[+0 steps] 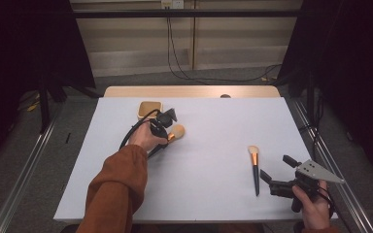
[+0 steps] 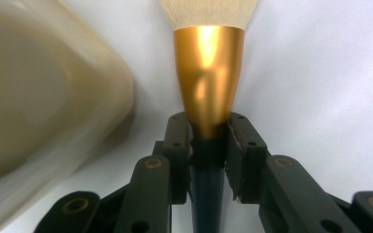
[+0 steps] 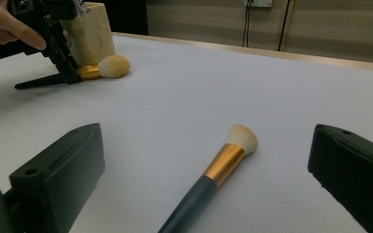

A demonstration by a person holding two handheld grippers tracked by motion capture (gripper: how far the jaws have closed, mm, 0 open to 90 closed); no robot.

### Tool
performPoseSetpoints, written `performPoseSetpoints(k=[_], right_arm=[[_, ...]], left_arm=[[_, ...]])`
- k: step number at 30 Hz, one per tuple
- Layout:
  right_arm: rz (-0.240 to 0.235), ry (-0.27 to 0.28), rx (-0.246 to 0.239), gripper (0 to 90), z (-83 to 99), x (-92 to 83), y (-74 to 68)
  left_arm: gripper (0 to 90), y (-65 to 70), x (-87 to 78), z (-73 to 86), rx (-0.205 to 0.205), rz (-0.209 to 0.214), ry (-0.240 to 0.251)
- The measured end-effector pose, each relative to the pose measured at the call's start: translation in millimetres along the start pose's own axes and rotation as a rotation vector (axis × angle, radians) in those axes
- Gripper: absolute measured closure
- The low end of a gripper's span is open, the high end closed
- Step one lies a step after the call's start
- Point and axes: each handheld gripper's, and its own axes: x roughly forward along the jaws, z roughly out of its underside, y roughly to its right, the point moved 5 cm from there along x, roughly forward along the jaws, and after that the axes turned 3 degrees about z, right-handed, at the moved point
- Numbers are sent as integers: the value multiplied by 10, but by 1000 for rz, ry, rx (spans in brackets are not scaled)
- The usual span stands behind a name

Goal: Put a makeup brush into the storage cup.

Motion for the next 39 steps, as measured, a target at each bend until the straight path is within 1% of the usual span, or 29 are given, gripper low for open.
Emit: performPoseSetpoints(k=[1,2,3,4,6,7,8,9,10,11,12,14,15,16,17,18,21,23,24,26,29,33,37,39], right_arm=[[1,0,-1,0,0,2,2],[1,0,-2,0,0,3,3],[2,0,-1,0,0,4,3],[2,0,0,0,0,4,4],[3,1,-1,0,-1,4,3],[2,0,-1,0,0,2,1],[2,0,-1,0,0,2,1],[3,1,-1,0,0,1,2],[4,1,-1,0,0,1,3],[4,0,-1,0,-1,3,3],[4,0,-1,0,-1,3,3],[2,0,-1,0,-1,5,-1],[2,0,-1,0,-1,6,0],[2,0,-1,0,-1,6,0],[3,0,-1,0,-1,6,2],[3,0,-1,0,-1,6,2],[4,0,0,0,0,5,5],[4,0,-1,0,-1,3,3],[3,0,-1,0,-1,3,1],[4,0,-1,0,-1,4,2],[3,-1,-1,0,-1,6,1],[4,0,-1,0,-1,6,2],[4,-1,-1,0,-1,6,2],[5,0,-1,0,-1,5,3]], left_arm=[[729,-4,-9,7,5,7,1],[729,-11,-30,6,5,1,12],[729,-18,-55,5,-4,13,30],[729,-24,-76,10,-7,29,37],[729,-40,-129,18,-20,25,56],[730,-45,-147,27,-21,33,66],[730,-52,-168,33,-26,25,79],[730,-53,-180,44,-29,34,85],[730,-55,-188,51,-25,30,87],[730,-54,-192,53,-33,35,105],[730,-52,-200,57,-35,49,108],[730,-61,-216,59,-33,38,124],[730,-47,-229,59,-43,51,141],[730,-47,-229,59,-43,51,141],[730,-47,-244,57,-41,52,158],[730,-39,-253,58,-45,64,168],[730,-33,-272,65,-39,63,191],[731,-26,-279,74,-46,71,207],[731,-25,-285,80,-44,68,214],[731,-16,-299,90,-47,76,238],[731,-11,-327,106,-43,79,261],[731,-9,-367,122,-51,84,306],[731,0,-407,145,-46,86,331],[731,15,-432,160,-50,88,361]])
